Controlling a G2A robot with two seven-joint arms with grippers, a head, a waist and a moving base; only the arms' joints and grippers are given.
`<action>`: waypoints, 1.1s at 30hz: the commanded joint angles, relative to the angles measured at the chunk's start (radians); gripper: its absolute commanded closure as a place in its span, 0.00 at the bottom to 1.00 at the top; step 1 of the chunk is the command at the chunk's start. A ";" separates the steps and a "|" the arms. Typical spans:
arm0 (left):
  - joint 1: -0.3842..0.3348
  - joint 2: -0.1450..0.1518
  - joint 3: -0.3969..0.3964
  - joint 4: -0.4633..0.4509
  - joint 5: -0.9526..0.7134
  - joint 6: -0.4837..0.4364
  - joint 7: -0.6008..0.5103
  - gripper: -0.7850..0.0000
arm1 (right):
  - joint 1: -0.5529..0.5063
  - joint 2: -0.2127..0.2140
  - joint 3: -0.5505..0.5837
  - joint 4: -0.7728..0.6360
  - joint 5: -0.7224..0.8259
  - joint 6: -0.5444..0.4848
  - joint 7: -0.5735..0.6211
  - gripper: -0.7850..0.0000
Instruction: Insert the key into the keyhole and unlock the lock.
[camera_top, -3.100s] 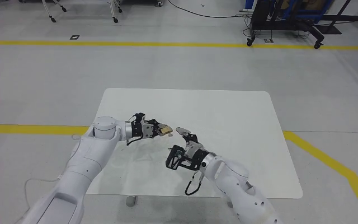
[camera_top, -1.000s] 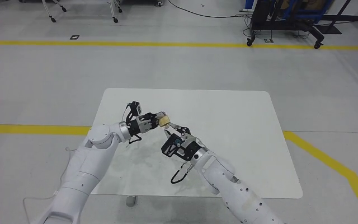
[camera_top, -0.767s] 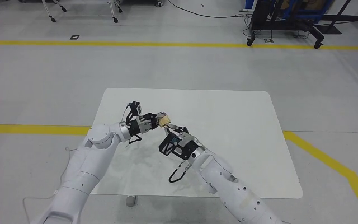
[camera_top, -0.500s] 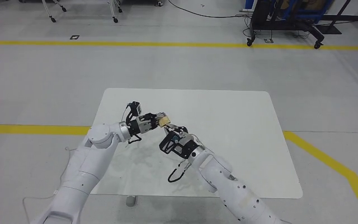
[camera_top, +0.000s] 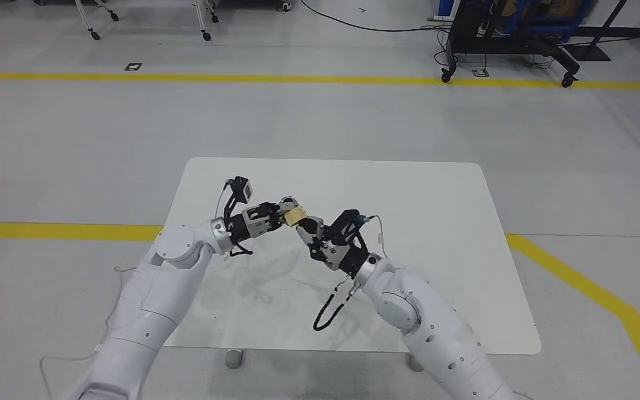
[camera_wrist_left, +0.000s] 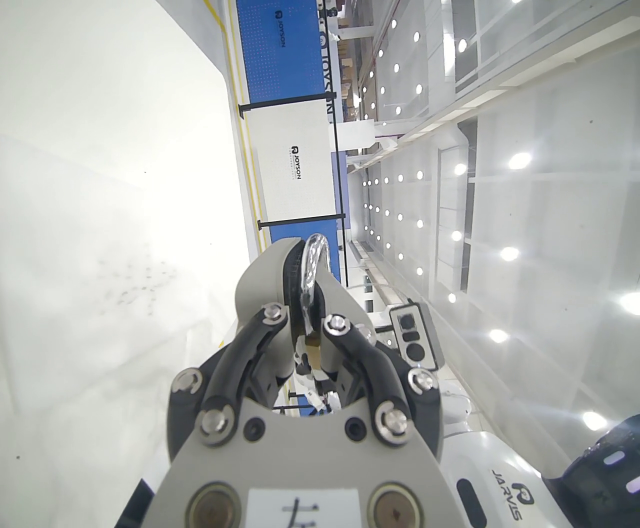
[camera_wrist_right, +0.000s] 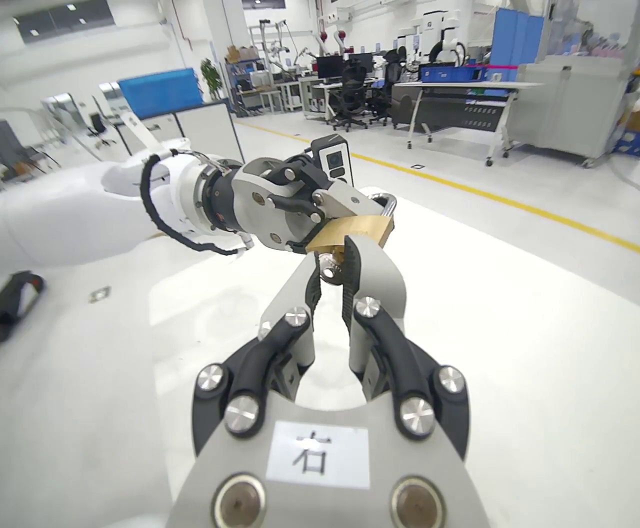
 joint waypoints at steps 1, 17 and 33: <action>0.007 0.001 -0.004 -0.007 0.006 -0.020 0.003 1.00 | 0.016 0.000 0.012 0.039 0.149 -0.083 0.023 1.00; 0.017 0.002 -0.011 -0.022 0.026 -0.037 0.010 1.00 | 0.089 0.004 0.023 0.162 0.389 -0.254 0.111 1.00; 0.007 0.000 -0.025 0.002 -0.074 -0.001 -0.065 1.00 | 0.030 0.023 0.017 0.009 -0.011 -0.142 0.044 1.00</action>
